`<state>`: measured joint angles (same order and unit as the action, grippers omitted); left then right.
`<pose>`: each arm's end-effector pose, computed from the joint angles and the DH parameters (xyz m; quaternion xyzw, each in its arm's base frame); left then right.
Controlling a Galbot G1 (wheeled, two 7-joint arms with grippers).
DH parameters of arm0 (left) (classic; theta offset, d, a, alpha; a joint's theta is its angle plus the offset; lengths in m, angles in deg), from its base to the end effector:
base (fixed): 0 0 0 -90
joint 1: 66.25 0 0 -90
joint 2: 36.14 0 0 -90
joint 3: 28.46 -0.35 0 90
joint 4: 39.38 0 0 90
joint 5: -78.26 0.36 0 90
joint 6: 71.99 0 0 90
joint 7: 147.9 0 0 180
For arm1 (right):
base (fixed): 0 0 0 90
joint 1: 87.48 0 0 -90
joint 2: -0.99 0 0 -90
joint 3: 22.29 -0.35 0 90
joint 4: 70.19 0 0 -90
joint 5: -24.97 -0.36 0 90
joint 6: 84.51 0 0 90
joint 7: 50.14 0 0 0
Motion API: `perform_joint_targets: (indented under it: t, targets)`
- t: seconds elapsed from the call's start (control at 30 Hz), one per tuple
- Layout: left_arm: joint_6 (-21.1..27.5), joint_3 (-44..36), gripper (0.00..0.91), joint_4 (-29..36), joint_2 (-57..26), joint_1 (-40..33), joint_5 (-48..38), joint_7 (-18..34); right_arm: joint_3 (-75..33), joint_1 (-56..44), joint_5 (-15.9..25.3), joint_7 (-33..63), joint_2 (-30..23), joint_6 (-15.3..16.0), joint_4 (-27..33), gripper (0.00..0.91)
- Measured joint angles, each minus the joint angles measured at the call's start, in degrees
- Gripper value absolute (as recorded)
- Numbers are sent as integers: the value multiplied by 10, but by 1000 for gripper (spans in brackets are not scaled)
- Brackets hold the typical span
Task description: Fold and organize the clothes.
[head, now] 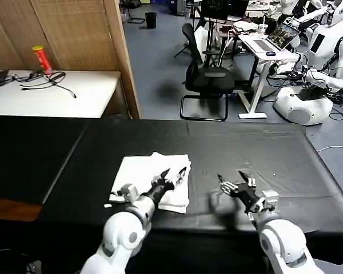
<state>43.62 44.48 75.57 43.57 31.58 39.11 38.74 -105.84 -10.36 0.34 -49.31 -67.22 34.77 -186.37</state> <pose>0.2802 -0.0588 -0.2526 -0.2061 -0.9399 0.2258 0.1522 0.2704 -0.0373 -0.2577 0.1362 -0.9748 -0.0153 0.1759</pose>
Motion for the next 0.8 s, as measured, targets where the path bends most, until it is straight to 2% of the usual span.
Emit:
perform_joint_targets:
  t: [0.2,0.43,0.53,0.63,0.8]
  targets:
    - [-42,46,878,6,-70,13,97,-26,77,50,40,2,-14,0,28,878]
    - [-55,106,878,-12,-118,48,129,-30,139,93,149,3,-41,32,90,878]
    - [-60,124,878,-21,-123,57,130,-33,145,98,175,2,-48,35,102,878]
    - [-63,138,878,-34,-127,59,127,-39,142,98,168,3,-54,28,104,878]
    - [-61,149,878,-64,-125,47,84,-54,112,83,94,3,-50,8,71,878]
